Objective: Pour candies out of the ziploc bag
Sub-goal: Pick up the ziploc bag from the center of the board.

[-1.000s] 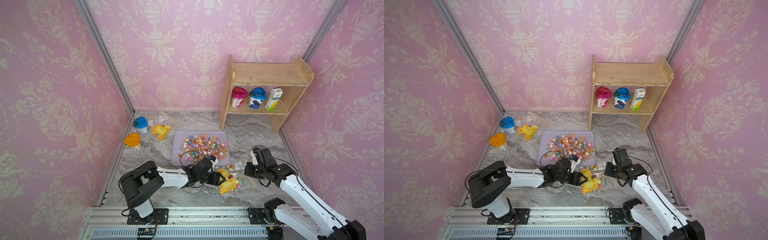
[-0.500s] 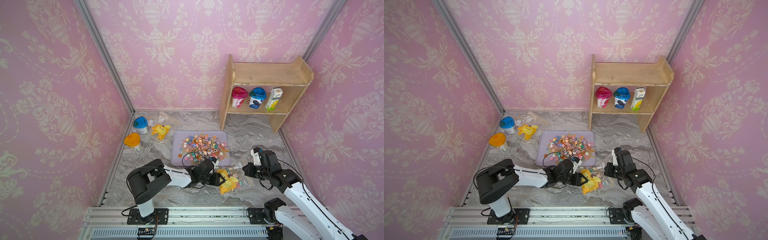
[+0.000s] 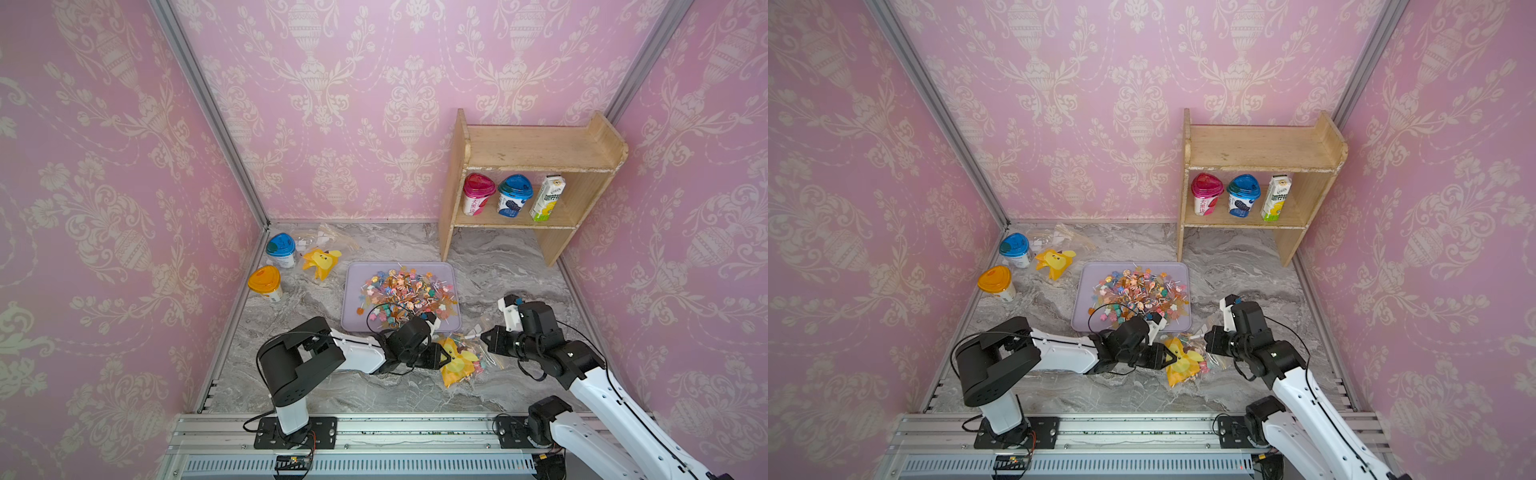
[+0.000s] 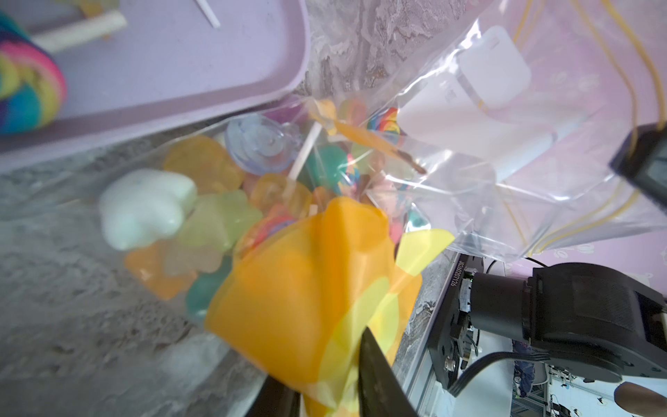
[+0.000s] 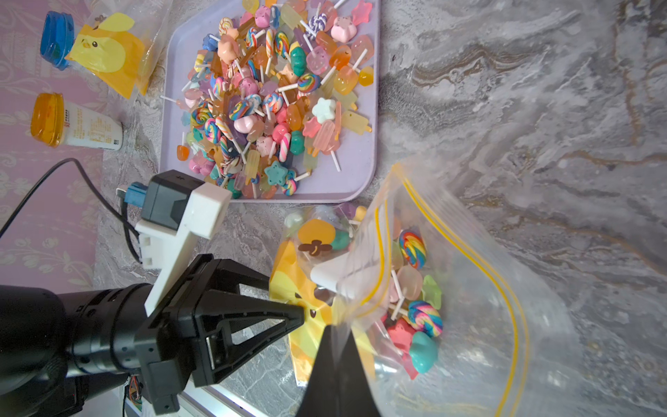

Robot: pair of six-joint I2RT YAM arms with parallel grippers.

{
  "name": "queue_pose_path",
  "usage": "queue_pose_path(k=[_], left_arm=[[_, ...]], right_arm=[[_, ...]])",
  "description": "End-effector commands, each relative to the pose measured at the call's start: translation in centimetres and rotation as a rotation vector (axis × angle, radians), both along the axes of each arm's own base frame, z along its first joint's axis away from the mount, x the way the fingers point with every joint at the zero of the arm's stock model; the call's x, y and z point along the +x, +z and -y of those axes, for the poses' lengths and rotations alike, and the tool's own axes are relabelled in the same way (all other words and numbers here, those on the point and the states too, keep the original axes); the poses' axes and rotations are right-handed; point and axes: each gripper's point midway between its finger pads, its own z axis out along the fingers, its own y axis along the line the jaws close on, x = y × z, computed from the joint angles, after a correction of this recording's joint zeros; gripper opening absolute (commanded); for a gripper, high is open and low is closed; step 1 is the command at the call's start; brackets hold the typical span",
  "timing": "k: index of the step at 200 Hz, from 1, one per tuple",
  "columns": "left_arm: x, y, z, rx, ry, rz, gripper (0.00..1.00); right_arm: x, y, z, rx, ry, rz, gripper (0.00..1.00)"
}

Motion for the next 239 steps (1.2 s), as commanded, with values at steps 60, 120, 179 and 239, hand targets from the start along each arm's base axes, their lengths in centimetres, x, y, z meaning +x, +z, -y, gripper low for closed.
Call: queue_pose_path(k=[60, 120, 179, 239], left_arm=[[1.2, 4.9, -0.1, -0.049, 0.001, 0.120, 0.00], [2.7, 6.6, -2.4, -0.029, 0.042, 0.174, 0.00], [5.1, 9.3, -6.1, -0.033, 0.119, 0.228, 0.00], [7.7, 11.0, -10.8, 0.009, 0.204, 0.286, 0.00]], right_arm=[[0.2, 5.2, -2.0, 0.053, 0.080, 0.126, 0.00], [1.0, 8.8, -3.1, 0.075, 0.116, 0.201, 0.00], [3.2, 11.3, -4.6, 0.080, 0.159, 0.236, 0.00], [6.3, 13.2, -8.3, 0.111, 0.253, 0.251, 0.00]])
